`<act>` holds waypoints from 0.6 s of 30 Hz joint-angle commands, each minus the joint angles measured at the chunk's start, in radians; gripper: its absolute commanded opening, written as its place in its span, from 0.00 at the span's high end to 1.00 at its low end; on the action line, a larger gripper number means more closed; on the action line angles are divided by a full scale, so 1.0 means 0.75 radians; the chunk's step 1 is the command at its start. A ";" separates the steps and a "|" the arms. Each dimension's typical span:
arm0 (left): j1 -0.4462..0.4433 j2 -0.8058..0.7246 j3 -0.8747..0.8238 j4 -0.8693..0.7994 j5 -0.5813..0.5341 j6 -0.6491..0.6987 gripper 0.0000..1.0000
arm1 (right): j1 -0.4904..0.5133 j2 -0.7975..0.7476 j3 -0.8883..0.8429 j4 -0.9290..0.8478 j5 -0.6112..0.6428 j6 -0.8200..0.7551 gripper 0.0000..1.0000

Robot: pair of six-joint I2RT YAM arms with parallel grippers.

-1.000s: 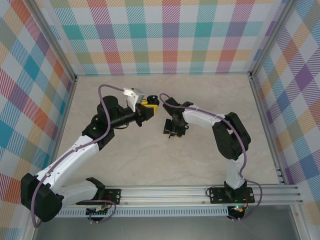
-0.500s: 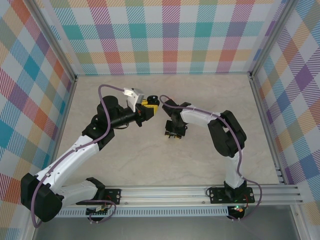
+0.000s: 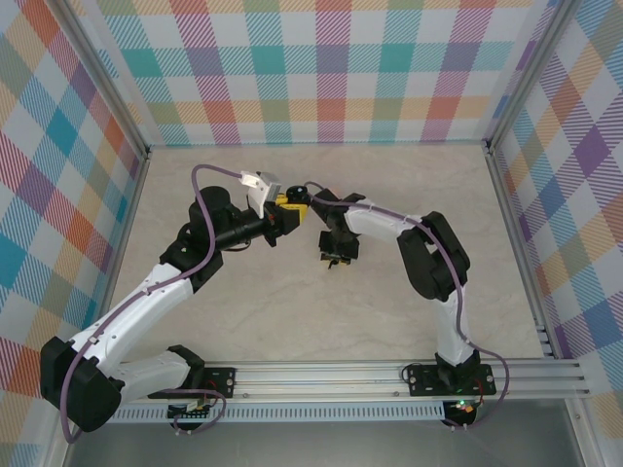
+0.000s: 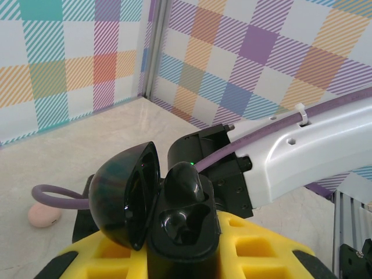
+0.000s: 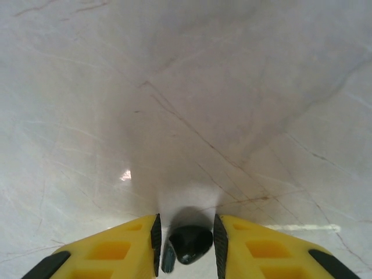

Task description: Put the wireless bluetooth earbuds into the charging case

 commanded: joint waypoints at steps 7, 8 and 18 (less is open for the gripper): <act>0.010 -0.014 -0.022 0.049 0.005 -0.011 0.88 | 0.001 0.098 0.160 -0.130 -0.030 -0.298 0.68; 0.010 -0.014 -0.022 0.049 0.005 -0.012 0.88 | 0.002 0.103 0.169 -0.138 -0.035 -0.317 0.68; 0.010 -0.013 -0.021 0.047 0.001 -0.013 0.88 | 0.003 0.103 0.208 -0.212 0.017 -0.376 0.64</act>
